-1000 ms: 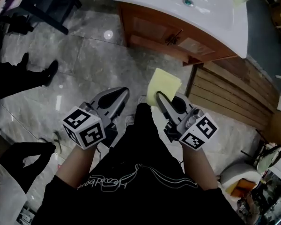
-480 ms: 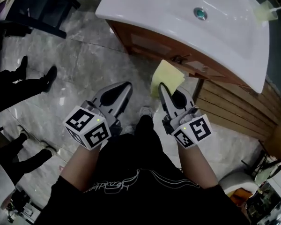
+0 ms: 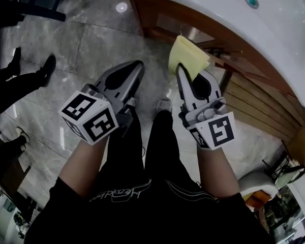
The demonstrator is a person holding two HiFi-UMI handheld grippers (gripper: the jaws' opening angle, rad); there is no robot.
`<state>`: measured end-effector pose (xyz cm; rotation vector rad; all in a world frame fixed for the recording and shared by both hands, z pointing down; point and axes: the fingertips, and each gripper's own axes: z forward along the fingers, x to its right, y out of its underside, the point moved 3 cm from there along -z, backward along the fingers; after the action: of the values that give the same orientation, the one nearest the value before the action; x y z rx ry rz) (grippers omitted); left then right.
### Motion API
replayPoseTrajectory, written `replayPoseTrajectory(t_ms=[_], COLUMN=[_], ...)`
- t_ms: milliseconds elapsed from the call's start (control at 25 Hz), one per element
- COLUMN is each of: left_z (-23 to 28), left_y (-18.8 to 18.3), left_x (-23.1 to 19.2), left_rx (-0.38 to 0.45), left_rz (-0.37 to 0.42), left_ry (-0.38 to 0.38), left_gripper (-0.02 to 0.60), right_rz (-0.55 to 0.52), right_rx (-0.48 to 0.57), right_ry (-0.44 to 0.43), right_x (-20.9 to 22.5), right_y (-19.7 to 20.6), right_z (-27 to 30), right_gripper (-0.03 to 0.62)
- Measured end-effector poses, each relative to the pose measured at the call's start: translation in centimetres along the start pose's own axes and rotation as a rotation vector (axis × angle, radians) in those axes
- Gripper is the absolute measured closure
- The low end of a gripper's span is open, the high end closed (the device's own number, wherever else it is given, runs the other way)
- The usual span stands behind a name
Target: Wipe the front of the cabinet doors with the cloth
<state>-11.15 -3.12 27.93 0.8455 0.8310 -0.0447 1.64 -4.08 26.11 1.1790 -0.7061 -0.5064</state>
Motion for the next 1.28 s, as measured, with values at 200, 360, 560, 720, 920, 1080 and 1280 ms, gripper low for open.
replayPoseTrajectory(t_ms=[200,360,560,720,920,1080,1280], left_z=[-0.8,-1.4,-1.5,-2.0,-1.9,-1.6,-1.1], left_y=[-1.0,-2.1,-1.7,-1.1,-0.9,0.0,1.3], left_x=[-2.6,-4.5,-6.7,-8.4,-9.2,-9.4,-9.0], left_rx=[-0.058,-0.083,-0.106,-0.137,-0.151,-0.167,-0.191], left_rz=[0.035,0.078,0.087,0.061,0.045,0.021,0.007], left_ry=[0.037,0.049,0.073,0.071,0.088,0.103,0.120], left_gripper=[0.575,0.575,0.575,0.575,0.575,0.576,0.575], right_rz=[-0.001,-0.008,-0.048,-0.080,-0.082,-0.057,-0.025], right_rx=[0.035,0.070,0.097,0.111,0.130,0.136,0.155], right_ry=[0.073,0.080,0.068,0.091,0.139,0.181,0.223], right_x=[-0.6,-1.5,-2.4,-2.4,-1.4,-0.6,0.1], right_y=[1.3,1.2,1.1,1.4,1.9,2.5,2.9], right_z=[3.5,6.8,10.0,12.0,13.3,13.7,13.3], right_gripper=[0.553,0.553,0.553,0.553,0.553,0.553,0.553])
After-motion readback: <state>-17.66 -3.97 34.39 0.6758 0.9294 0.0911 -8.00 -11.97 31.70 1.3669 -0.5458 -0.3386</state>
